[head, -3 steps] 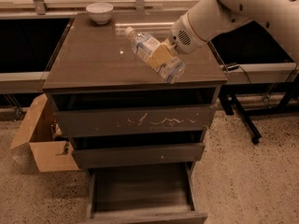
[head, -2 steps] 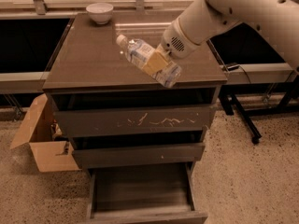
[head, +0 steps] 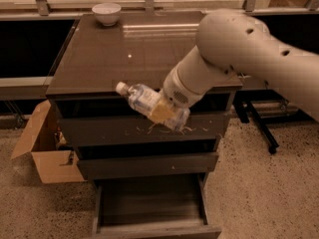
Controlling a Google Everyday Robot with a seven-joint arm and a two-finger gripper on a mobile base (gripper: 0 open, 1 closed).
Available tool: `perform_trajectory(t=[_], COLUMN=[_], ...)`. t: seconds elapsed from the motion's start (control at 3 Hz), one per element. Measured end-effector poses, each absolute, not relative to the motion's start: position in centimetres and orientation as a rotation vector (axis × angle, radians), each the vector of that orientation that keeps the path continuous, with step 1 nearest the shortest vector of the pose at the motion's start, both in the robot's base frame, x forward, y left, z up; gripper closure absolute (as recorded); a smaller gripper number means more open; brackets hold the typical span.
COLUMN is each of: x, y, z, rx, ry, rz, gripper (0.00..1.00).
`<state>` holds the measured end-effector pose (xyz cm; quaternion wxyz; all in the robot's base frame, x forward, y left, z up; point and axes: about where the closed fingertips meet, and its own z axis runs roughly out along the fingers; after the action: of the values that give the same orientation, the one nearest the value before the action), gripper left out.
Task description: Place blue plastic bottle into bottom drawer
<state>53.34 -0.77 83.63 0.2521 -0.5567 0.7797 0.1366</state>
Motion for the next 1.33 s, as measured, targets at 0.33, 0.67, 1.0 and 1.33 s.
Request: perform_trajectory(t=[0.33, 0.67, 1.0, 1.33], x=[51.4, 51.4, 51.3, 49.6], y=[-0.8, -0.7, -0.6, -0.2], z=[78.4, 78.1, 77.8, 69.9], rx=[-1.530, -1.537, -1.544, -1.618], ry=[2.169, 2.171, 2.172, 2.151], rz=[0.445, 0.449, 0.454, 0.556], gripper=[1.00, 1.00, 1.00, 1.00])
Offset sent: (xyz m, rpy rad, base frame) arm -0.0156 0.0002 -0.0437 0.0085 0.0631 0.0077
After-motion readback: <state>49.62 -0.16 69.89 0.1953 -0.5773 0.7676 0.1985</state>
